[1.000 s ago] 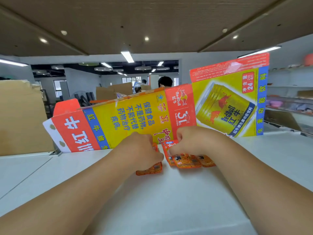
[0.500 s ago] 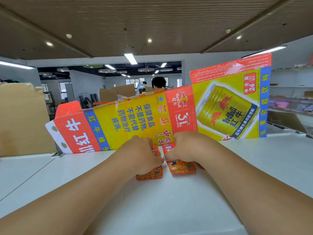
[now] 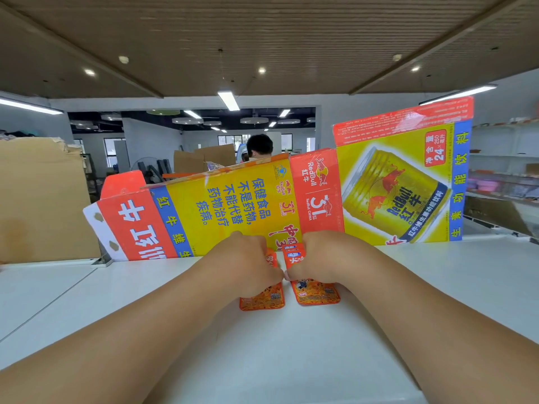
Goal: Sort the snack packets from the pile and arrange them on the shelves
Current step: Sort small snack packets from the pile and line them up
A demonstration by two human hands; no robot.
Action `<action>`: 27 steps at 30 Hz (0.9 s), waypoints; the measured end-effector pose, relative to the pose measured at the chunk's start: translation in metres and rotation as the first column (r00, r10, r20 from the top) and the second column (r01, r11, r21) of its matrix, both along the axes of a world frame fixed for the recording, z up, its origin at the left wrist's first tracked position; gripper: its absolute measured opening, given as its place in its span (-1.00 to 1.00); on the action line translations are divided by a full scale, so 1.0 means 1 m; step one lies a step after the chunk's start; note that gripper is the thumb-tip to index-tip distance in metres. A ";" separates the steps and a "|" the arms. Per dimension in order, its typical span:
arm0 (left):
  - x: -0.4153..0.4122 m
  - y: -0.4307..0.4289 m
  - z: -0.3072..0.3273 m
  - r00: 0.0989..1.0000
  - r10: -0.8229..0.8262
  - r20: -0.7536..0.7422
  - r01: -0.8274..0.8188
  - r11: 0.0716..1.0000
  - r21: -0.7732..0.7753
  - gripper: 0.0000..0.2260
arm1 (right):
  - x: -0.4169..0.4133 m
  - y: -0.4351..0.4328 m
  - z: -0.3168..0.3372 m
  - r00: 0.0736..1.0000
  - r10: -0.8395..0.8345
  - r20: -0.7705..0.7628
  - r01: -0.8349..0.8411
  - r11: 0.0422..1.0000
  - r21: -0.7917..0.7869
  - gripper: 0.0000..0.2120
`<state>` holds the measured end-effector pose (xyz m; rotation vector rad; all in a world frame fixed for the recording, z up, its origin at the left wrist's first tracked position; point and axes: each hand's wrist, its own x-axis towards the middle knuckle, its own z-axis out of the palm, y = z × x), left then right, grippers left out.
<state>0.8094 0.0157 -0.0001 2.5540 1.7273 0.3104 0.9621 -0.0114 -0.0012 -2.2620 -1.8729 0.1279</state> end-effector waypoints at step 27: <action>-0.019 0.018 0.006 0.984 -0.154 0.092 0.145 0.985 0.098 -0.60 | 0.021 -0.012 0.020 0.999 -0.013 -0.029 0.016 0.996 0.091 -0.63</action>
